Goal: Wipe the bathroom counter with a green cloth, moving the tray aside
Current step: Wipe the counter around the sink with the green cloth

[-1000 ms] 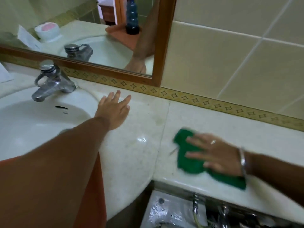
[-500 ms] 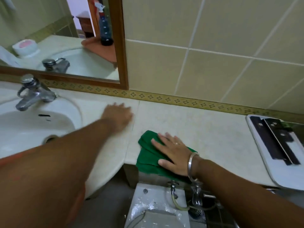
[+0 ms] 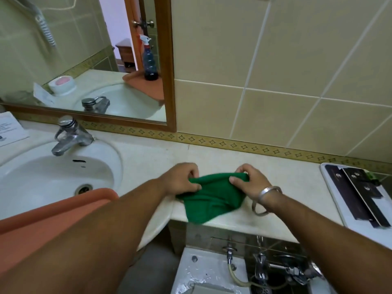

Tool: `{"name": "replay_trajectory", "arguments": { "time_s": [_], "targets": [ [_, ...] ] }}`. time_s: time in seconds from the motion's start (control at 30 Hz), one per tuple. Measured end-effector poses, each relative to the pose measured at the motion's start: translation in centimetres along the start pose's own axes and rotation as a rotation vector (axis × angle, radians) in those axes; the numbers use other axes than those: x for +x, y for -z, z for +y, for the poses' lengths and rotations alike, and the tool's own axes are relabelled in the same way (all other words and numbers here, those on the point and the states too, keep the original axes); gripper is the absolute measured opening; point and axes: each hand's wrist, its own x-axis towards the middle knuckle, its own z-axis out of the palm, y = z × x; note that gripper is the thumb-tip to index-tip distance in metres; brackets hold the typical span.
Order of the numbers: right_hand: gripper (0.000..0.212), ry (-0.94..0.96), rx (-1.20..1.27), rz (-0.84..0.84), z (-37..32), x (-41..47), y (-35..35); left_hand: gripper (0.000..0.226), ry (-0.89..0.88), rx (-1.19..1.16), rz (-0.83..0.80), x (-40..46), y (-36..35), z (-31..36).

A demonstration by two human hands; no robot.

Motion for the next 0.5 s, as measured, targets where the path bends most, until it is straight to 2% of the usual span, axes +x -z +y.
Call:
{"name": "replay_trajectory", "arguments": {
  "time_s": [0.1,0.23,0.37,0.5],
  "targets": [
    [0.031,-0.085,0.234,0.022,-2.7,2.7,-0.3,0.024,0.145,-0.316,0.128,-1.1,4.2,-1.3],
    [0.04,-0.043,0.196,0.042,-7.9,6.7,-3.1,0.028,0.303,-0.524,0.365,-3.1,8.7,-3.6],
    [0.047,-0.006,0.128,0.062,-11.6,10.7,-5.4,0.034,0.407,-0.594,0.615,-2.9,11.1,-5.4],
    [0.046,0.002,0.03,0.118,-12.1,12.8,-9.4,0.046,0.475,-0.461,0.709,-3.0,10.6,-8.1]
  ]
}}
